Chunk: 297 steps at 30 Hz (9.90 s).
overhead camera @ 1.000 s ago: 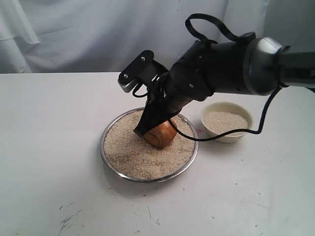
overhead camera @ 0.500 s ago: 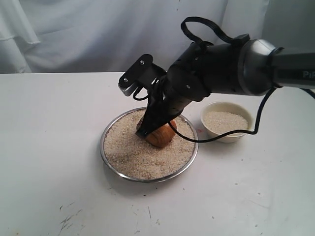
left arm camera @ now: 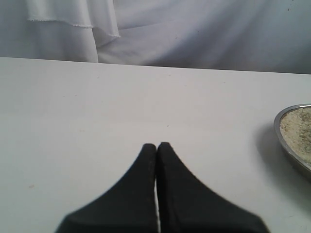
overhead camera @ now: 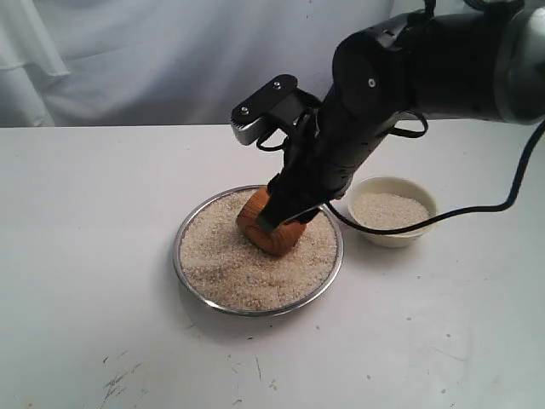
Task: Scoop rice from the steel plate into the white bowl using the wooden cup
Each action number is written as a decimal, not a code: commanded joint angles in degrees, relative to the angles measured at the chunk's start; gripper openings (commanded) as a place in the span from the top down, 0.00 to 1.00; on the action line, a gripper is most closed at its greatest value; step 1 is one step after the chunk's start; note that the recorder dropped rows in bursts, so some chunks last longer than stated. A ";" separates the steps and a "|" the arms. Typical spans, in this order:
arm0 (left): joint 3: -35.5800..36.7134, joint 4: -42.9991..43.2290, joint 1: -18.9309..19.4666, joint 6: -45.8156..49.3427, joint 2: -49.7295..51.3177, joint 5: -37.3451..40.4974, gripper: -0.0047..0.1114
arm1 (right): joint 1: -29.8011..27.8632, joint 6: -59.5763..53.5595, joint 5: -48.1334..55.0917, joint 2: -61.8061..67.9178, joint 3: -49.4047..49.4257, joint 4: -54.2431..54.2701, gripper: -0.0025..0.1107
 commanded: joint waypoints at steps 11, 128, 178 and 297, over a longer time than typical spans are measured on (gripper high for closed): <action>0.28 0.06 -0.15 -0.06 -0.24 -0.82 0.96 | -2.83 -12.08 -14.26 -0.29 7.93 11.37 0.27; 0.28 0.06 -0.15 -0.06 -0.24 -0.82 0.96 | -6.44 -36.93 -10.76 -2.51 7.68 22.00 0.98; 0.28 0.06 -0.15 -0.06 -0.24 -0.82 0.96 | 3.69 -31.00 -8.63 11.38 0.03 -48.77 0.98; 0.28 0.06 -0.15 -0.06 -0.24 -0.82 0.96 | -6.95 -59.31 -23.97 9.00 6.22 45.48 0.98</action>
